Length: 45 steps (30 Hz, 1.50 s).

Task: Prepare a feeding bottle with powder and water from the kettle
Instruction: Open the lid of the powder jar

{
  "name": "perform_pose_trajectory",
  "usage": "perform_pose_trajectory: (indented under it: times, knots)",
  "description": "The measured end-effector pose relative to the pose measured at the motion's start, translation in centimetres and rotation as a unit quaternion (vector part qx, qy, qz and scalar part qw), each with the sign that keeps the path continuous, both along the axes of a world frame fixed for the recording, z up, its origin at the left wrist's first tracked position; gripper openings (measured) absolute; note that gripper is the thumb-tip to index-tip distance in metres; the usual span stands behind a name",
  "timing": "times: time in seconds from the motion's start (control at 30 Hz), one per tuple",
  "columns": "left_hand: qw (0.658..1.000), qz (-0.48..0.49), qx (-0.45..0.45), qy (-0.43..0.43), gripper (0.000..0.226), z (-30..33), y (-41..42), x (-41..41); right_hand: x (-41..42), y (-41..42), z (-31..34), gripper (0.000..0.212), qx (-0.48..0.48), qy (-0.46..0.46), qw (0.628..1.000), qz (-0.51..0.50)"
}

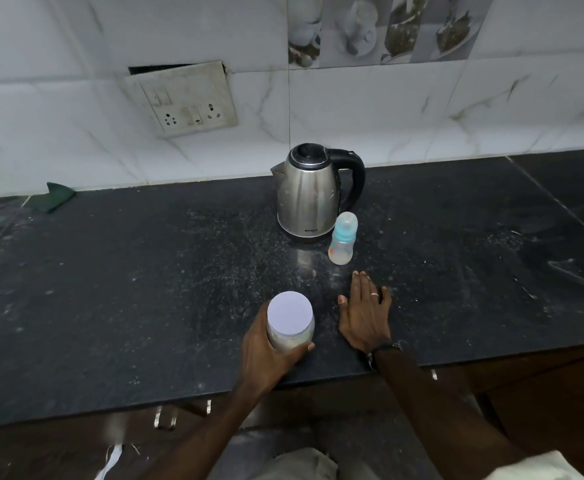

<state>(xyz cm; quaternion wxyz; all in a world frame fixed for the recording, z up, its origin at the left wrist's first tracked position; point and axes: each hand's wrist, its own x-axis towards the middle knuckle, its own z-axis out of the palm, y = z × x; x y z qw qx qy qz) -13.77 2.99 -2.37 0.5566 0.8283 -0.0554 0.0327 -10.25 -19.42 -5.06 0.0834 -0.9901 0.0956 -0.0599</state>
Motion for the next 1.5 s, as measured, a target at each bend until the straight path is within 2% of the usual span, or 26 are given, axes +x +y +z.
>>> perform_pose_trajectory:
  times: [0.13,0.2,0.27,0.3,0.37,0.5,0.57,0.63,0.7,0.8,0.93,1.1,1.17,1.27,1.3,1.37,1.43,1.5]
  knots:
    - [1.000,0.003,0.005,0.008,0.100,-0.5,0.3,-0.1,0.4,0.3,1.1,0.058,0.016,-0.055,0.998,-0.008]
    - [1.000,0.007,0.008,0.012,0.100,-0.9,0.5,0.0,1.1,0.8,3.3,0.041,0.052,-0.115,0.992,0.006]
    - [1.000,0.010,0.006,0.014,0.099,-1.2,0.6,0.0,1.6,1.7,7.2,0.026,0.102,-0.127,0.985,0.062]
    - [1.000,0.011,0.003,0.012,0.099,-1.2,0.7,0.1,1.7,2.5,9.3,0.026,0.117,-0.092,0.984,0.093]
    - [1.000,0.008,0.001,0.004,0.098,-1.1,0.7,0.1,1.4,4.4,12.8,0.042,0.086,-0.018,0.984,0.153]
    - [1.000,-0.003,0.007,0.010,0.089,-1.0,0.5,0.0,-0.7,8.5,16.2,0.069,-0.095,0.019,0.968,0.232]
    - [0.999,0.015,0.032,0.022,0.068,-1.2,0.5,-0.1,-1.1,10.0,16.2,0.073,-0.145,0.053,0.956,0.248]
    - [0.998,0.023,0.053,0.032,0.062,-1.2,0.5,0.0,-1.3,11.3,15.8,0.066,-0.169,0.069,0.951,0.249]
    - [0.998,0.018,0.051,0.034,0.072,-1.3,0.4,0.1,-1.4,11.8,15.4,0.058,-0.174,0.059,0.952,0.246]
    - [0.999,0.009,0.033,0.030,0.087,-1.6,0.6,0.3,-1.0,11.5,15.1,0.054,-0.133,0.036,0.958,0.252]
    - [0.999,0.005,0.024,0.030,0.088,-1.6,0.6,0.4,-0.6,10.6,14.6,0.058,-0.137,-0.004,0.958,0.253]
    - [0.999,-0.027,0.021,0.022,0.083,-1.5,1.5,0.9,-0.5,8.8,14.8,0.055,-0.159,0.000,0.924,0.347]
    - [0.998,-0.054,0.033,0.004,0.077,-0.9,1.5,0.9,-0.3,8.3,15.3,0.050,-0.179,0.065,0.898,0.398]
    - [0.998,-0.046,0.046,-0.010,0.076,-0.7,1.2,0.7,0.1,8.2,16.9,0.069,-0.147,0.195,0.871,0.427]
    - [0.998,-0.038,0.050,-0.006,0.078,-0.9,1.2,0.8,0.1,8.5,17.6,0.070,-0.111,0.219,0.870,0.429]
    - [0.998,-0.037,0.057,0.008,0.074,-1.2,1.2,0.8,-0.2,9.5,18.0,0.066,-0.059,0.204,0.891,0.401]
    - [0.997,-0.040,0.063,0.009,0.061,-1.2,1.1,0.8,-0.5,10.6,17.9,0.066,-0.108,0.140,0.930,0.323]
    - [0.997,-0.037,0.063,0.018,0.053,-0.7,1.0,0.7,-0.9,11.5,17.3,0.069,-0.161,0.117,0.947,0.252]
